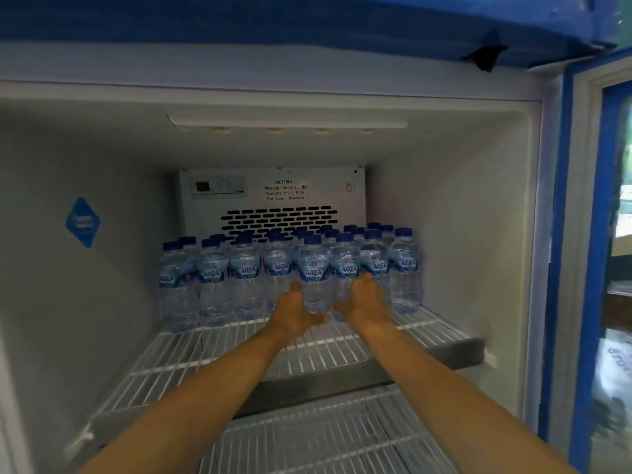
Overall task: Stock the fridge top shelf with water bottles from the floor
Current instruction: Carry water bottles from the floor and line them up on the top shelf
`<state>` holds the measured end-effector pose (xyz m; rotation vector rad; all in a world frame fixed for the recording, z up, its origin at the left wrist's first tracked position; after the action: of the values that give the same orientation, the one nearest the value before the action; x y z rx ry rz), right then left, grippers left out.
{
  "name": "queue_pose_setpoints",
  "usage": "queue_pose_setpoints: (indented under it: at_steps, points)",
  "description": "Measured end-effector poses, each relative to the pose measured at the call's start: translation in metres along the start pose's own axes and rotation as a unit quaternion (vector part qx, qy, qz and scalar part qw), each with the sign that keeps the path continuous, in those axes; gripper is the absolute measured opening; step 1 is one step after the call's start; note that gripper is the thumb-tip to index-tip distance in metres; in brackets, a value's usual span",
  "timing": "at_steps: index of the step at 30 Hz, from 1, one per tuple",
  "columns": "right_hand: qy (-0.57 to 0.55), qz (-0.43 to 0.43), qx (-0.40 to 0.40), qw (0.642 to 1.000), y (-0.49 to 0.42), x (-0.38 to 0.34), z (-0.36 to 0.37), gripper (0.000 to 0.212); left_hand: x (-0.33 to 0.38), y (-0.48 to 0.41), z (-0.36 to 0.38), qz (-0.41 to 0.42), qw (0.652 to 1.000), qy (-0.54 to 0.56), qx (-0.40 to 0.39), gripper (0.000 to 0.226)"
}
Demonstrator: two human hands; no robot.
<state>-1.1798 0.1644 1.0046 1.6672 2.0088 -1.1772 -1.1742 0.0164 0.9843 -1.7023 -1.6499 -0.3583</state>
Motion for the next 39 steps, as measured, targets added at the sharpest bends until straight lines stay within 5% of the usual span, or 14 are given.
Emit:
queue_pose_setpoints:
  at_steps: [7,11,14,20,25,33,39]
  points:
    - [-0.02,0.002,-0.019,1.0,-0.001,0.003,0.001,0.034,-0.009,0.02,-0.011,-0.048,0.99,-0.123,-0.056,0.068]
    - [0.028,0.039,-0.124,0.991,0.024,-0.002,-0.005,0.023,-0.012,0.058,-0.03,-0.089,0.966,-0.213,-0.113,0.06]
    - [0.087,0.014,-0.196,0.977,0.059,-0.019,-0.011,0.034,-0.004,0.092,-0.048,-0.056,0.957,-0.253,-0.132,0.04]
    - [0.024,-0.103,-0.092,0.99,0.153,-0.101,-0.016,0.02,0.011,0.181,-0.12,0.051,0.974,-0.219,0.024,0.026]
    - [-0.087,-0.202,-0.062,0.974,0.285,-0.17,0.034,0.036,-0.029,0.327,-0.182,0.101,0.966,-0.204,0.123,0.029]
    - [-0.129,-0.139,-0.257,0.948,0.503,-0.181,0.21,0.072,-0.249,0.564,-0.2,-0.133,0.963,-0.224,0.072,0.038]
    - [-0.081,-0.11,-0.438,0.889,0.652,-0.152,0.348,0.083,-0.394,0.715,-0.167,-0.345,0.925,-0.13,0.098,0.036]
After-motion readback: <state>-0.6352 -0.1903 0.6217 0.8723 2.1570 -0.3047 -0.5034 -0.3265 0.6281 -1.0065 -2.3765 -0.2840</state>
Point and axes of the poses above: each hand's wrist, its own y-axis away from the middle knuckle, its own z-axis out of the palm, x = y × z, the point moved 8 cm from there along -y, towards the middle knuckle, and after that the axes turned 4 degrees about -y, right-handed, at the moved point
